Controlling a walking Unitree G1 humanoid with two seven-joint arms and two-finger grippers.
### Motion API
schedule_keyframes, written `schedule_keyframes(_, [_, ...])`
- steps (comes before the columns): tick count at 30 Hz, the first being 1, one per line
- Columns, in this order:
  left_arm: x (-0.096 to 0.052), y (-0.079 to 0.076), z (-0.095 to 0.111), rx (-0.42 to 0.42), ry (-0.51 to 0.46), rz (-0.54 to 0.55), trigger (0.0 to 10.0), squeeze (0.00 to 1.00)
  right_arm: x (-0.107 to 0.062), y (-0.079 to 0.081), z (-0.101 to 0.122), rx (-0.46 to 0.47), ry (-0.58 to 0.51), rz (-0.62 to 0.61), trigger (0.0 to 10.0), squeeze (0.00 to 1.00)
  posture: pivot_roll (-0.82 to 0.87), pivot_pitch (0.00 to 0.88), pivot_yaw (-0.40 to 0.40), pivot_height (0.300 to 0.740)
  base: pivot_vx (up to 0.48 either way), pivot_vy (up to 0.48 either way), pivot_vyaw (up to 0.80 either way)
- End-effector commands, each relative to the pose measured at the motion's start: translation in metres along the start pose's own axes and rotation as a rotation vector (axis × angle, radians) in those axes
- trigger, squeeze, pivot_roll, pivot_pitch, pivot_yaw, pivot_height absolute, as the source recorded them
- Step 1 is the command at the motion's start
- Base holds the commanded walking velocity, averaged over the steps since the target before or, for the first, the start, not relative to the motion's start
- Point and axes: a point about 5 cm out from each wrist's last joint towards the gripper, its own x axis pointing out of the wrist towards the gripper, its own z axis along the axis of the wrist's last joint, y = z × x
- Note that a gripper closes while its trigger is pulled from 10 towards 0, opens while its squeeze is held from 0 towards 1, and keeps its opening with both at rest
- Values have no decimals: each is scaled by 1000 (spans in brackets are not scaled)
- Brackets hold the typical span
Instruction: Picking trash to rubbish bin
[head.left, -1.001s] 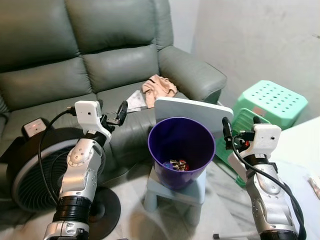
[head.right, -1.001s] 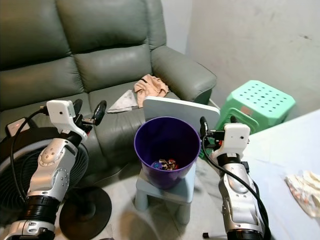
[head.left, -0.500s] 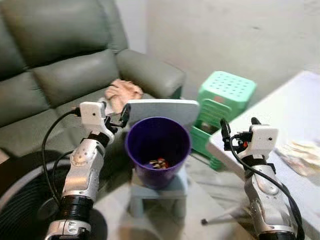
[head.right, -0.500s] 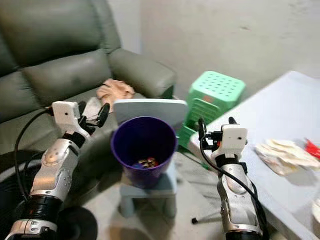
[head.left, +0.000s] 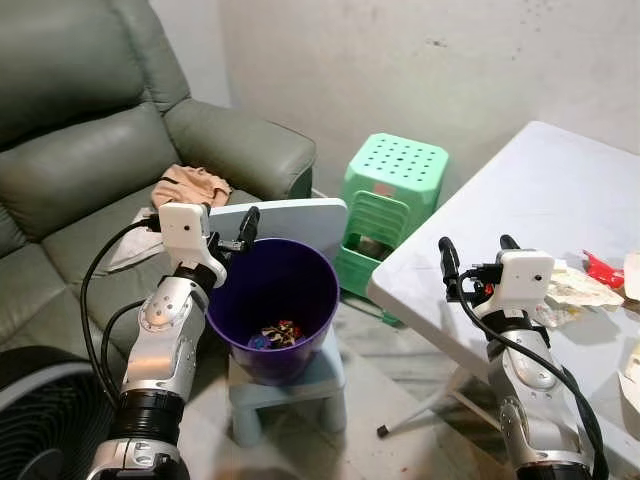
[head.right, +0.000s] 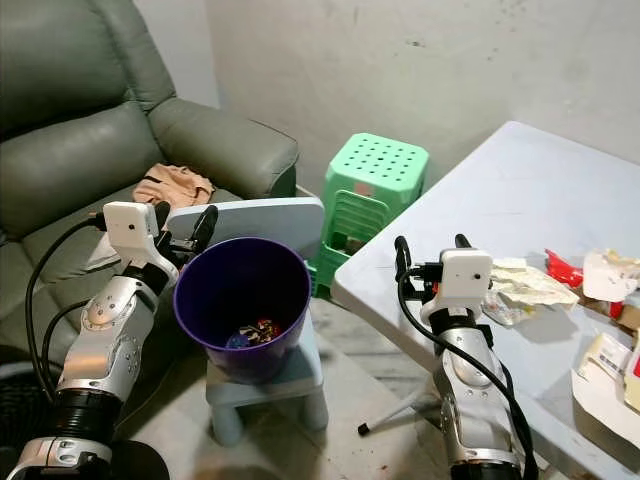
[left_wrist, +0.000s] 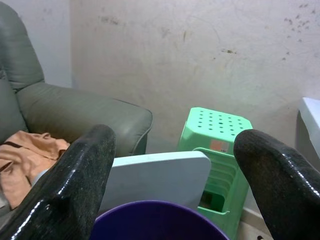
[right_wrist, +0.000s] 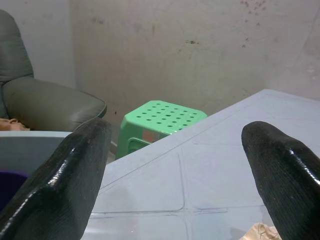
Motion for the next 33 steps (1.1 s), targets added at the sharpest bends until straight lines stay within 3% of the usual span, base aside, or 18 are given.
schedule_keyframes(1, [0,2,0,2,4,11,10000,0,0,-1,0,-9,9,1,10000,0,19,0,0,715,0,0,-763])
schedule_keyframes(8, [0,2,-1,-22,9,13,10000,0,0,-1,-1,-10,10,1,10000,0,20,0,-2,715,0,0,-763])
schedule_keyframes(19, [-2,3,-2,8,17,23,10000,0,-2,-1,-1,-10,14,-1,10000,0,21,0,-5,715,-23,24,-761])
schedule_keyframes(26, [-2,2,-2,28,19,16,10000,0,-2,-3,1,1,-3,-20,10000,0,21,5,-4,715,0,0,-125])
schedule_keyframes(33, [-2,-17,-5,110,33,-111,10000,0,0,-3,3,11,-5,-36,10000,0,25,8,-5,715,0,0,0])
